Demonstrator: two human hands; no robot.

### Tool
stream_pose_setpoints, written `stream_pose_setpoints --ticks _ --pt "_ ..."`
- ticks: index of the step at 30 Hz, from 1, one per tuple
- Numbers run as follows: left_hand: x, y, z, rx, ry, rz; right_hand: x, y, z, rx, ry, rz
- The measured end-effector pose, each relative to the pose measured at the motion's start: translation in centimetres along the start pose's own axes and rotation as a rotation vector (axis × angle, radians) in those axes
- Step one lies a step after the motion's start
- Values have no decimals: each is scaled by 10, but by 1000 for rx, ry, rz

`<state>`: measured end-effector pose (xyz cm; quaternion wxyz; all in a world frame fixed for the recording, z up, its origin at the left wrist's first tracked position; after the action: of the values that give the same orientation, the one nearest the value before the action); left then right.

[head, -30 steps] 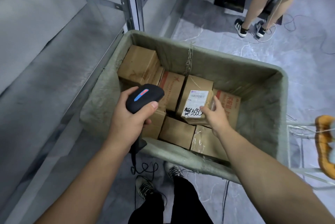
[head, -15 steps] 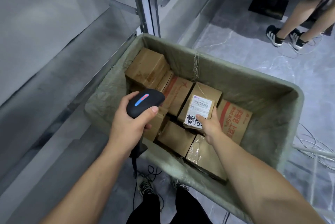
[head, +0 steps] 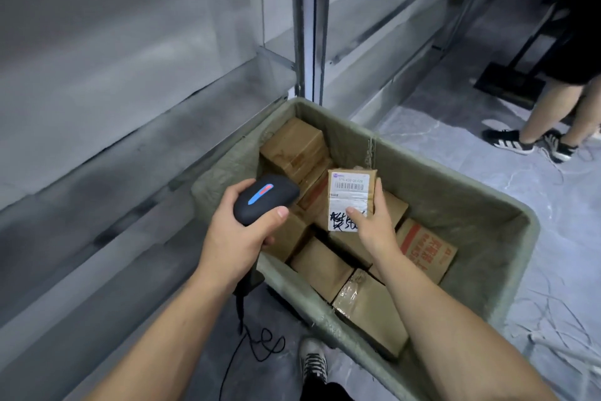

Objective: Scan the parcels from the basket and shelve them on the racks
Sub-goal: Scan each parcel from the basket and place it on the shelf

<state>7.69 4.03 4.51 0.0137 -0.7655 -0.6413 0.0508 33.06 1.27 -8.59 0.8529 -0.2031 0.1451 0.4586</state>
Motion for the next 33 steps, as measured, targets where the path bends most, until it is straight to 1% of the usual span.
stream_pose_setpoints --ticks 5,10,19,23,28,33 --pt "-31 -27 -17 -61 51 -29 -30 20 52 -146 -237 -2" --pt "-77 -61 -34 -120 92 -78 -82 41 88 -185 -405 -52" --pt "-164 -122 -56 -233 157 -150 -174 73 102 -196 -524 -54" --pt "-195 -148 -59 -227 176 -188 -207 88 101 -187 -576 -40" --pt "-228 -185 -59 -201 211 -246 -238 119 105 -207 -598 23" --pt "-253 -237 -58 -162 230 -376 -266 175 109 -201 -602 142"
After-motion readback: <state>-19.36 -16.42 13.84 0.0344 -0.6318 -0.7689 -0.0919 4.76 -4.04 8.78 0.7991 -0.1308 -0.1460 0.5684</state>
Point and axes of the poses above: each hand's wrist, its own x-axis towards the middle knuckle, its own y-axis out of the palm, z = x × y, the point moved 5 cm from there along x, towards the middle knuckle, and after that the axes turned 10 degrees about y, right-handed, at the moved point
